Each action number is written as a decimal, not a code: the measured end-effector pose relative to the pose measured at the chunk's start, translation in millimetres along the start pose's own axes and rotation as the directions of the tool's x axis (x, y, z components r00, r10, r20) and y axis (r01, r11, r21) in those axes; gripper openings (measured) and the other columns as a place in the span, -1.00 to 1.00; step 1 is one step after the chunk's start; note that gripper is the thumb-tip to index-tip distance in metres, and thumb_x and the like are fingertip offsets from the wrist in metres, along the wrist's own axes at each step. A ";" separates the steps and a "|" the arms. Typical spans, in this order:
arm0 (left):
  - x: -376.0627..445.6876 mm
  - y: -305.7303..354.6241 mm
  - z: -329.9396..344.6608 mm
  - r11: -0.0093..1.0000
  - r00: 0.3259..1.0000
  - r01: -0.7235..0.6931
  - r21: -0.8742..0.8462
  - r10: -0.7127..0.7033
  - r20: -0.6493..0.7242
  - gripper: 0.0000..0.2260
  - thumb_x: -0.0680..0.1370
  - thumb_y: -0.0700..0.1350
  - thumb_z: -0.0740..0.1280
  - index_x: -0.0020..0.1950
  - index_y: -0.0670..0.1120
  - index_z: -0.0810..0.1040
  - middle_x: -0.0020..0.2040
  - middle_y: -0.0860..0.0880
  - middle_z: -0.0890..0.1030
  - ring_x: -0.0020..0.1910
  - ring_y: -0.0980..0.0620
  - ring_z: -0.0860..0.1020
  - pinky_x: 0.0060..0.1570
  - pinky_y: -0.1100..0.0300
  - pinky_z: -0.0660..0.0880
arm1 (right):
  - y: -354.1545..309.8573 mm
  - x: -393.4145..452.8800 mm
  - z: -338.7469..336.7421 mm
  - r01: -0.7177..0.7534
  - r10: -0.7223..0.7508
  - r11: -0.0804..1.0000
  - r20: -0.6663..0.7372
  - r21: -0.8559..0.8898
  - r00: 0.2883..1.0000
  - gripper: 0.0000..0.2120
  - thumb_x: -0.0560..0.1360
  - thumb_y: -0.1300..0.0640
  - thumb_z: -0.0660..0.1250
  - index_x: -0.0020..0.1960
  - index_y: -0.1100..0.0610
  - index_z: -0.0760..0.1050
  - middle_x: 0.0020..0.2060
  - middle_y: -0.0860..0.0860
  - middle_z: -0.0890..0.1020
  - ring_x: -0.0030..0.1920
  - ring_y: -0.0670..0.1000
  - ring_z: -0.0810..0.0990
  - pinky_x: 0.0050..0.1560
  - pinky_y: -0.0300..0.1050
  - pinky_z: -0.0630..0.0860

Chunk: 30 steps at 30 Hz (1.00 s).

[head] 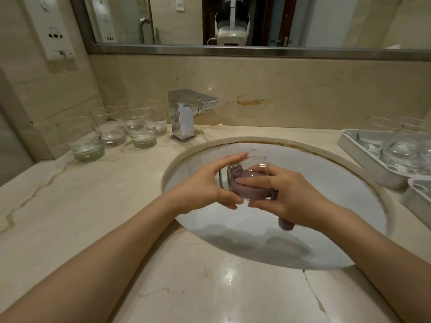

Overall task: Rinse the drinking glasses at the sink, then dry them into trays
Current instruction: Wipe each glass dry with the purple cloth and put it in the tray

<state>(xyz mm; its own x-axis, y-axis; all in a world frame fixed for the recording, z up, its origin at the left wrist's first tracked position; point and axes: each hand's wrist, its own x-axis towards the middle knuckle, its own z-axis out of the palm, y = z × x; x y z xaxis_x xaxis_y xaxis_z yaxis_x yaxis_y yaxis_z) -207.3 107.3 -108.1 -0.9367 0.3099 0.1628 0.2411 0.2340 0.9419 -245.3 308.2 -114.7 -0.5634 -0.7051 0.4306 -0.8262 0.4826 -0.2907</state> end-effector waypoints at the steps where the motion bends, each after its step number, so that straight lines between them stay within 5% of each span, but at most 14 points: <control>1: -0.3 0.5 0.3 0.997 0.999 0.031 -0.070 -0.030 0.022 -0.22 0.38 -0.45 0.45 0.42 0.20 0.36 0.39 0.02 0.38 0.03 0.00 0.64 -0.07 0.12 0.63 | 5.5 0.1 0.9 0.079 -0.080 0.983 -0.002 -0.166 0.997 -0.56 0.36 0.04 0.50 0.22 -0.06 0.58 0.16 -0.02 0.59 0.01 0.10 0.61 -0.07 0.08 0.60; 3: 0.0 -0.3 1.5 0.995 0.999 0.030 -0.095 -0.027 0.034 -0.23 0.39 -0.46 0.44 0.42 0.18 0.36 0.38 0.00 0.39 0.00 -0.03 0.65 -0.09 0.11 0.63 | 8.6 0.3 -0.8 0.102 -0.102 0.974 0.010 -0.204 0.995 -0.54 0.33 0.01 0.49 0.23 -0.07 0.59 0.16 0.01 0.59 -0.03 0.15 0.62 -0.13 0.11 0.61; 7: 1.3 -7.9 7.5 0.985 0.996 -0.064 0.162 0.074 -0.053 -0.24 0.40 -0.37 0.48 0.42 0.21 0.31 0.29 -0.01 0.37 0.11 0.09 0.56 -0.02 0.30 0.56 | 0.4 2.1 -0.2 -0.092 0.087 0.977 0.034 0.194 0.996 -0.56 0.33 0.11 0.56 0.14 -0.21 0.57 0.06 -0.28 0.54 0.04 -0.12 0.56 0.10 -0.21 0.49; 9: 0.9 -12.7 4.7 0.888 0.972 -0.184 0.421 0.229 -0.056 -0.24 0.40 -0.31 0.50 0.41 0.26 0.27 0.21 -0.03 0.36 0.17 0.18 0.45 0.12 0.40 0.42 | -4.2 3.7 0.3 -0.238 0.218 0.846 0.099 0.477 0.971 -0.60 0.33 0.21 0.55 0.02 -0.19 0.59 -0.12 -0.23 0.62 -0.08 -0.19 0.59 -0.02 -0.32 0.48; 12: 3.1 -19.5 -3.8 0.648 0.907 -0.334 0.684 0.418 0.047 -0.23 0.42 -0.27 0.48 0.47 0.22 0.21 0.24 -0.03 0.33 0.23 0.07 0.40 0.22 0.31 0.38 | -10.4 6.2 -2.5 -0.383 0.294 0.565 0.256 0.731 0.921 -0.73 0.37 0.26 0.49 -0.02 -0.03 0.62 -0.24 -0.10 0.69 -0.24 -0.14 0.62 -0.20 -0.31 0.53; 14: 3.9 -18.4 -4.4 0.656 0.896 -0.344 0.671 0.443 0.026 -0.22 0.40 -0.29 0.49 0.46 0.21 0.24 0.24 0.01 0.32 0.26 0.10 0.37 0.24 0.35 0.35 | -11.5 5.5 -2.1 -0.377 0.295 0.549 0.249 0.746 0.922 -0.72 0.37 0.28 0.49 0.00 -0.01 0.61 -0.24 -0.12 0.70 -0.24 -0.16 0.64 -0.21 -0.34 0.52; 16: 4.0 -13.1 -2.4 0.813 0.934 -0.281 0.511 0.355 -0.051 -0.20 0.37 -0.34 0.51 0.43 0.24 0.31 0.27 0.03 0.36 0.24 0.15 0.42 0.23 0.37 0.38 | -12.2 5.0 -1.0 -0.320 0.290 0.634 0.166 0.704 0.942 -0.66 0.36 0.29 0.50 0.05 -0.04 0.60 -0.14 -0.16 0.70 -0.13 -0.21 0.64 -0.13 -0.40 0.49; 19: 1.6 -1.3 -2.5 0.999 0.997 -0.037 0.040 0.040 -0.061 -0.18 0.35 -0.45 0.47 0.40 0.25 0.35 0.37 0.04 0.38 0.11 -0.03 0.61 0.01 0.10 0.61 | -2.0 2.5 2.6 -0.053 0.059 0.981 -0.028 0.185 0.998 -0.56 0.37 0.18 0.52 0.22 -0.07 0.57 0.14 -0.09 0.60 0.05 -0.10 0.59 0.06 -0.21 0.52; 22: 0.5 1.6 -2.0 0.991 1.000 0.016 -0.135 -0.014 0.011 -0.21 0.37 -0.51 0.41 0.42 0.16 0.39 0.32 0.05 0.43 0.04 -0.16 0.64 -0.07 -0.03 0.63 | 9.4 1.2 4.3 0.137 -0.149 0.971 -0.046 -0.196 0.988 -0.53 0.34 0.06 0.44 0.25 -0.09 0.54 0.17 0.03 0.59 -0.11 0.18 0.61 -0.18 0.07 0.61; 26: 1.3 -1.6 3.0 0.998 0.999 -0.049 -0.027 0.049 -0.021 -0.23 0.39 -0.46 0.44 0.43 0.17 0.38 0.33 0.01 0.41 0.07 -0.08 0.63 -0.11 0.06 0.64 | 7.2 1.5 2.5 0.069 -0.075 0.994 -0.064 -0.085 0.995 -0.53 0.35 0.10 0.48 0.25 -0.08 0.57 0.20 0.00 0.58 0.01 0.18 0.61 -0.02 0.12 0.59; 28: 1.4 -5.9 5.3 0.980 0.988 -0.125 0.154 0.137 -0.075 -0.23 0.38 -0.42 0.47 0.42 0.19 0.35 0.30 -0.07 0.38 0.11 0.01 0.57 -0.02 0.24 0.59 | 3.0 1.3 3.1 -0.049 0.053 0.988 -0.023 0.147 0.998 -0.52 0.35 0.17 0.53 0.20 -0.17 0.56 0.17 -0.13 0.56 0.11 0.03 0.59 0.13 -0.03 0.53; 30: 1.2 -12.2 3.3 0.850 0.945 -0.263 0.458 0.322 -0.055 -0.24 0.39 -0.34 0.48 0.44 0.18 0.31 0.25 -0.06 0.37 0.17 0.09 0.47 0.15 0.41 0.42 | -3.0 2.9 0.6 -0.198 0.192 0.852 0.061 0.484 0.979 -0.58 0.35 0.22 0.54 0.07 -0.19 0.58 -0.01 -0.23 0.63 0.02 -0.14 0.61 0.06 -0.25 0.50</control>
<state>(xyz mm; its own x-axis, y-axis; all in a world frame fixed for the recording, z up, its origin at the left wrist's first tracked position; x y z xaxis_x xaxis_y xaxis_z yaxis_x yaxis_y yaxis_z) -210.5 107.8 -120.4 -0.8217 0.3177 0.4732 0.5671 0.5389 0.6229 -244.5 304.4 -113.1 -0.7108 -0.6297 0.3133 -0.5941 0.2991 -0.7468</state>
